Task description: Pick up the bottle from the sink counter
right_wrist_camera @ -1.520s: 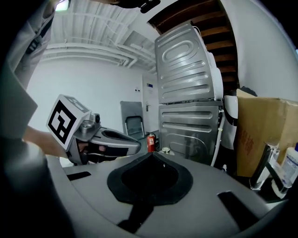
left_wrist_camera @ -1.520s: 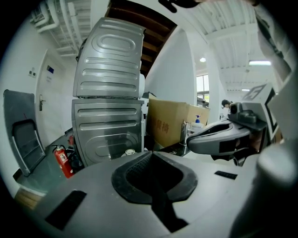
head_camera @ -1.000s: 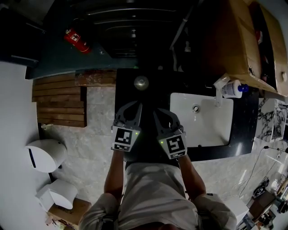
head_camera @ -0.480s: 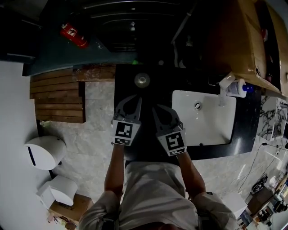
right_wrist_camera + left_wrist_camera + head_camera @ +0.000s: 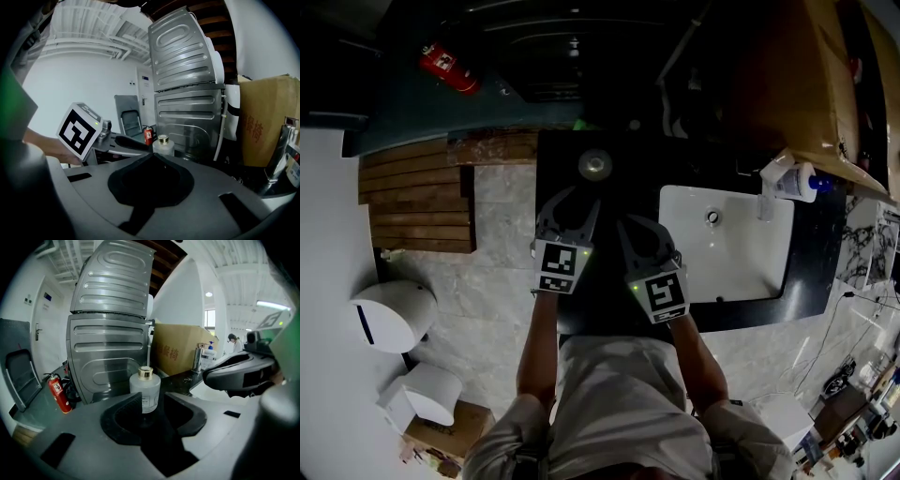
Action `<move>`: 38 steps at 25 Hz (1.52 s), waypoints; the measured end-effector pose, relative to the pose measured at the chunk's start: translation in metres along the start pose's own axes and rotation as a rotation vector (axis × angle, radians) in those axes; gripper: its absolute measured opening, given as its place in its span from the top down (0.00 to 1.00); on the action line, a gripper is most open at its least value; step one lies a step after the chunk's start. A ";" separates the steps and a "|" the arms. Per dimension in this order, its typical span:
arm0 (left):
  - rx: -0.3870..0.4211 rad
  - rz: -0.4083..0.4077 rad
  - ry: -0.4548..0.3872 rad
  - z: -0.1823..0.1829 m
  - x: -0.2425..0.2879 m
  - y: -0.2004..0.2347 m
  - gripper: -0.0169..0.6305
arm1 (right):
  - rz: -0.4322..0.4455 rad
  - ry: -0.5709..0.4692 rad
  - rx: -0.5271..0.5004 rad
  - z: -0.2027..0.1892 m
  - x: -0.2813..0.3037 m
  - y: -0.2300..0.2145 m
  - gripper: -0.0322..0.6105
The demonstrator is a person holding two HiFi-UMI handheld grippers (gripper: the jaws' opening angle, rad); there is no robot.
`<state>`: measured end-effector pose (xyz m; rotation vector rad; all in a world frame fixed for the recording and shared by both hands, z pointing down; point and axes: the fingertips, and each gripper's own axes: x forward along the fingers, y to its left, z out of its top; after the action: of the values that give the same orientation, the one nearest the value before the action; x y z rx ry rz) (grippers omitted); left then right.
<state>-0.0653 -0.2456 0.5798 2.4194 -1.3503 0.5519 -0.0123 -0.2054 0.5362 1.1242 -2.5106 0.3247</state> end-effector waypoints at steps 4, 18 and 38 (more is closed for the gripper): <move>-0.009 0.002 0.014 -0.004 0.006 0.002 0.69 | -0.001 0.003 0.002 -0.002 0.003 -0.001 0.96; -0.002 -0.020 0.038 -0.002 0.036 0.010 0.54 | -0.011 0.013 0.015 -0.006 0.009 -0.005 0.96; 0.006 -0.042 0.066 -0.004 0.071 0.015 0.47 | -0.042 0.025 0.024 -0.011 0.012 -0.019 0.96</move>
<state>-0.0444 -0.3035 0.6182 2.4064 -1.2702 0.6209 -0.0032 -0.2219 0.5526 1.1736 -2.4637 0.3567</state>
